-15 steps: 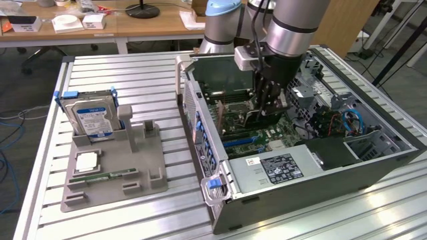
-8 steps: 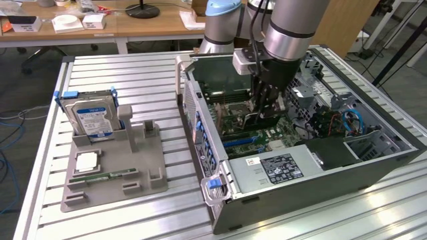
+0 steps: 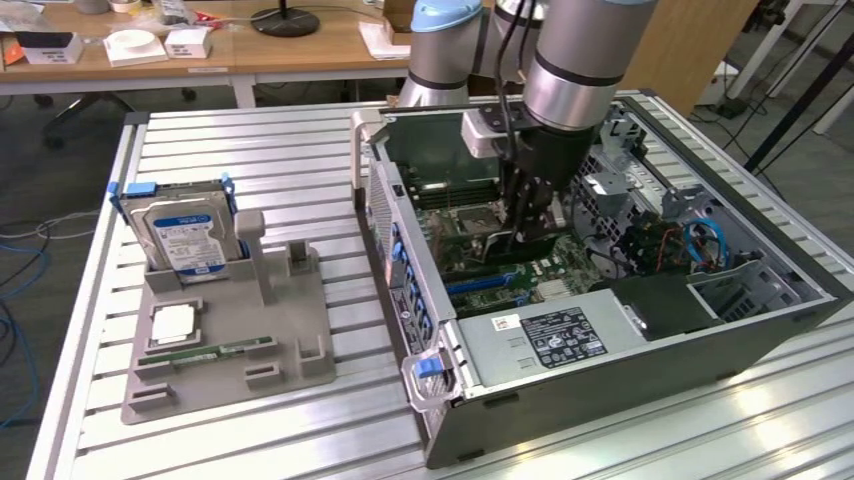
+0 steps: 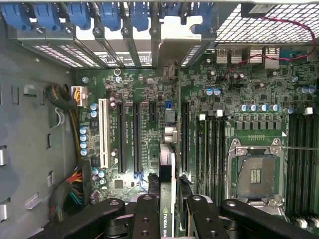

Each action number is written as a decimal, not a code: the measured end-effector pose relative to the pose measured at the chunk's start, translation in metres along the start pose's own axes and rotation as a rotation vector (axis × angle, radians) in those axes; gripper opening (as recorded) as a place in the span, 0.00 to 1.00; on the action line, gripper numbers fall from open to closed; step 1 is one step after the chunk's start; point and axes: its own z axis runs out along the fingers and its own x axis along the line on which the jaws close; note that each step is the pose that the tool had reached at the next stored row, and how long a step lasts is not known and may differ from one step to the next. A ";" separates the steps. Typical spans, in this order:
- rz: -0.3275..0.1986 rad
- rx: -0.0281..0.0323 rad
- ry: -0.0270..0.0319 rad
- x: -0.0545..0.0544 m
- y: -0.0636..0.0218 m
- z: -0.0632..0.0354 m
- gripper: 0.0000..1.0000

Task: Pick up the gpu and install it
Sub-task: 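Insert the gpu into the slot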

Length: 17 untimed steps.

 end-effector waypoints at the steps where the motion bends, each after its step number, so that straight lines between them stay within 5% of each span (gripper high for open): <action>1: 0.000 0.0000 0.0001 0.000 0.0006 0.0009 0.26; 17: 0.000 0.0000 0.0001 0.001 0.0118 0.0153 0.26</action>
